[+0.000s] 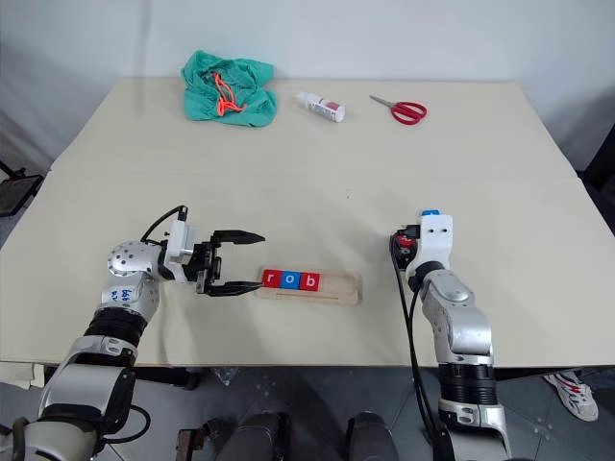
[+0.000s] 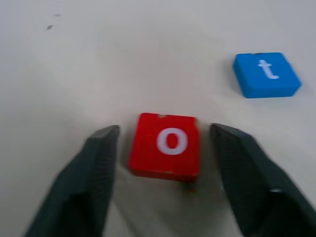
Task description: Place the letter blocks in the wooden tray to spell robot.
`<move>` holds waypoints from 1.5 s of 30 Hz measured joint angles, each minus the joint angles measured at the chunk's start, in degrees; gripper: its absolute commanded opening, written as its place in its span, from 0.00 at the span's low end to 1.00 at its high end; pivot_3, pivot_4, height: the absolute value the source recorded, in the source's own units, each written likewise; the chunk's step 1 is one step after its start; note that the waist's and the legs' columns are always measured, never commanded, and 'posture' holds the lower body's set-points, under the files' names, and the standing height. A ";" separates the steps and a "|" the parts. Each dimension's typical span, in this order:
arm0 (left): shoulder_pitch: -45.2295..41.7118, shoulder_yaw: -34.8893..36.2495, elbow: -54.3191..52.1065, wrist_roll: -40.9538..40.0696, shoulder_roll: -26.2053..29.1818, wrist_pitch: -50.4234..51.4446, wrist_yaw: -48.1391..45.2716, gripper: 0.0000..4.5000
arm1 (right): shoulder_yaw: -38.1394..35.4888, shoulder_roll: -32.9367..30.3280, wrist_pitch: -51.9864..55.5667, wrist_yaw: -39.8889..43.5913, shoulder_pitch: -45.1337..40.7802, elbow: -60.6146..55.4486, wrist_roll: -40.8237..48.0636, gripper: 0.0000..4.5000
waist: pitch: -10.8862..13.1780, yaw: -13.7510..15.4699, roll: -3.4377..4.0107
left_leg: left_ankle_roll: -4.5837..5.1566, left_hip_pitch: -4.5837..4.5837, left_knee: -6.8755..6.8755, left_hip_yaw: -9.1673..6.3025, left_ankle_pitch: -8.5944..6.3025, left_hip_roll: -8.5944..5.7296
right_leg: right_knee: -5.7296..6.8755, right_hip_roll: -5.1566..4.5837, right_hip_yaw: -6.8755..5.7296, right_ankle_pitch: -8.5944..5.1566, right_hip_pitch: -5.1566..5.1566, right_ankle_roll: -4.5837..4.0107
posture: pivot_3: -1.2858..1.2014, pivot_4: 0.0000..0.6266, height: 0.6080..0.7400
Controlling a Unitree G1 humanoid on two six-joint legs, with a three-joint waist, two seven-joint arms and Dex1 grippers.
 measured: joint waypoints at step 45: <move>-2.30 -3.56 2.48 -1.19 0.35 -0.24 0.00 1.00 | -1.55 1.93 33.60 -6.54 18.42 -40.00 6.32 0.62 | 0.00 0.30 0.00 | 0.01 -0.02 -0.05 0.00 0.01 -0.09 | -0.04 -0.01 0.21 0.00 -0.02 0.00 | 0.52 0.24 1.00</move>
